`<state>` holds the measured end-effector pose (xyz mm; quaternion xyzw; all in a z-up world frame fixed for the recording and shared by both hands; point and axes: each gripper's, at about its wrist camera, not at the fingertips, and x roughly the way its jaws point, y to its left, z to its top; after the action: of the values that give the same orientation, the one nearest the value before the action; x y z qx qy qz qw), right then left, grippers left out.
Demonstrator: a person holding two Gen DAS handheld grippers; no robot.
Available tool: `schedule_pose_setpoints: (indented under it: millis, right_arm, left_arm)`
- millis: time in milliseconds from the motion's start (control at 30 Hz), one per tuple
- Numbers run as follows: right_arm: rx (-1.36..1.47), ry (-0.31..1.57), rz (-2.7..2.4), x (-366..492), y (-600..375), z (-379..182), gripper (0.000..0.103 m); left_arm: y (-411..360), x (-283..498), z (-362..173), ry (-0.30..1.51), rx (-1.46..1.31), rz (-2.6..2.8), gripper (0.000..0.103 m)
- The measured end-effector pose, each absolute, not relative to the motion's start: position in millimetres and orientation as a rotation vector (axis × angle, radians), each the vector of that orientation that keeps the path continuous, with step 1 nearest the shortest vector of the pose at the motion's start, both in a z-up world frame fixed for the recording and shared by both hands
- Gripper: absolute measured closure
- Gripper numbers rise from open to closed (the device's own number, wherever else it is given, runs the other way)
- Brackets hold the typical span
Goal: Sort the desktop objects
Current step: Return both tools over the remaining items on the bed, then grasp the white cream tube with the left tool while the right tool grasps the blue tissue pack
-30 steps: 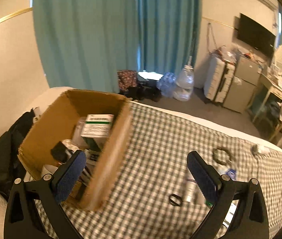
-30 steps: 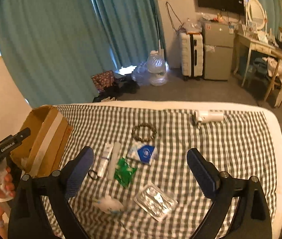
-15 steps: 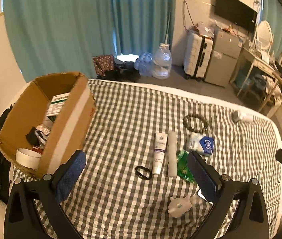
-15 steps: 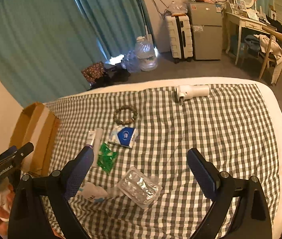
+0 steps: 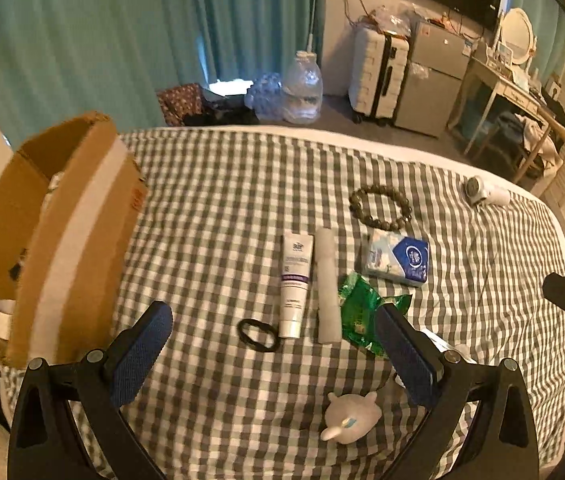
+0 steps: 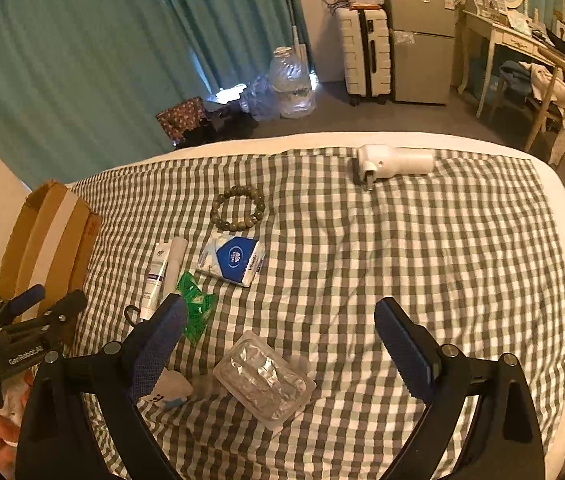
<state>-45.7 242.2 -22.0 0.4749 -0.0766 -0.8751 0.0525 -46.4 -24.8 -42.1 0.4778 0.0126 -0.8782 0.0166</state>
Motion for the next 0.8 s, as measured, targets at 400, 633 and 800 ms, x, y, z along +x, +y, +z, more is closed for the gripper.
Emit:
schedule_pose_setpoints:
  millis: [400, 633, 800]
  right_arm:
    - [1.396, -0.108, -2.585, -84.9, 203.8, -52.6, 0.008]
    - [1.372, 0.028, -2.517, -106.5, 172.6, -72.9, 0.008]
    - [1.409, 0.078, -2.486, -121.1, 160.9, -95.2, 0.008]
  left_arm:
    - [-25.2, -81.4, -99.6, 0.043, 1.644, -2.68, 0.0]
    - [-20.4, -90.3, -123.0, -0.105, 1.683, -2.636, 0.0]
    - [-36.0, -97.6, -133.0, -0.072, 1.706, -2.602, 0.0]
